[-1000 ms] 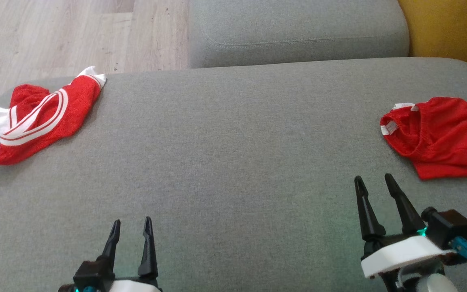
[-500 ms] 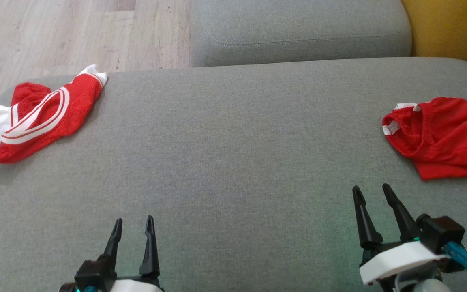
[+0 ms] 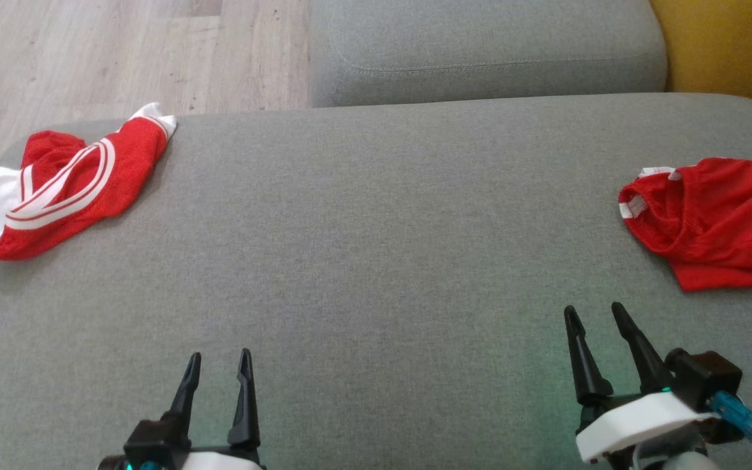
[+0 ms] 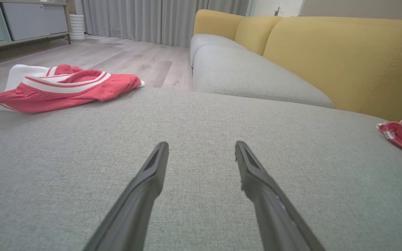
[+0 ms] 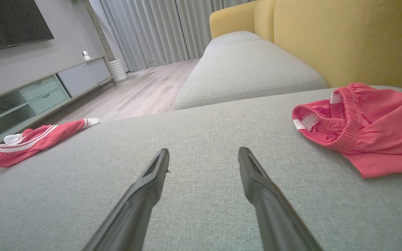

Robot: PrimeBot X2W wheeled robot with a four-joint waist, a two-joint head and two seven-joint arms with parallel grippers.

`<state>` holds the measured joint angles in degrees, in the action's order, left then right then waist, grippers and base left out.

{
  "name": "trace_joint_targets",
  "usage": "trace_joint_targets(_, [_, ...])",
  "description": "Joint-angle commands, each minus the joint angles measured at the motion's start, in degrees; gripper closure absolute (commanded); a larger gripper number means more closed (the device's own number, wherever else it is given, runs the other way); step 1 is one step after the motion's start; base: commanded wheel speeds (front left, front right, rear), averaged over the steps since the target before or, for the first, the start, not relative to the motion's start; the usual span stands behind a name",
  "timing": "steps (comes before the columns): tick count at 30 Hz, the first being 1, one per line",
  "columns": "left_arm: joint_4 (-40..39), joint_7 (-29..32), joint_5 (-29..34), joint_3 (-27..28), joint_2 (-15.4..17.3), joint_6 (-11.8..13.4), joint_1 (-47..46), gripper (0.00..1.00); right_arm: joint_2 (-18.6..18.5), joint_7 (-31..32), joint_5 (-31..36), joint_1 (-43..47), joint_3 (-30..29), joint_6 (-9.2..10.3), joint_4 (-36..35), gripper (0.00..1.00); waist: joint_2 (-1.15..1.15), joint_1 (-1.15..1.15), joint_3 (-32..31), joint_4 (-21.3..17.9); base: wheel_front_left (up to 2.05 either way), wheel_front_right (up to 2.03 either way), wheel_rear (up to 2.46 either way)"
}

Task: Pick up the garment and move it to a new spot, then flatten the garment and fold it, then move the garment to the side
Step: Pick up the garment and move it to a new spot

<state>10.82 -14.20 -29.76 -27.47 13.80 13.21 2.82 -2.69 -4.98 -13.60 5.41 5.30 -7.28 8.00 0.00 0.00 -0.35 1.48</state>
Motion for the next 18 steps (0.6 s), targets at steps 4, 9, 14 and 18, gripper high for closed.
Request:
trace_joint_targets(4, [-1.79,-0.41,-0.10,1.78,0.84,0.59,-2.50,0.00,-0.19,-0.65,-0.15,-1.81,1.45,-0.21,-1.55,0.00,0.00,0.00,0.05,0.29,0.00,0.00,0.00])
trace_joint_targets(9, [-1.62,-0.36,-0.12,1.56,0.68,0.53,-3.22,0.00,-0.19,-0.56,0.15,-1.73,1.06,-0.21,-1.53,0.00,0.00,0.00,0.00,2.01,0.00,0.00,0.00])
trace_joint_targets(14, [-1.47,-0.33,-0.13,1.74,0.91,0.76,-3.53,0.00,-0.19,-0.51,0.32,-1.38,0.66,-0.21,-1.48,0.00,0.00,0.00,-0.56,7.59,0.00,0.00,0.00])
trace_joint_targets(18, [-1.56,-0.26,-0.23,2.10,1.49,0.92,-3.41,0.00,-0.19,-0.65,-0.08,-1.12,0.70,-0.21,-1.23,0.00,0.00,0.00,-0.93,12.46,0.00,0.00,0.00])
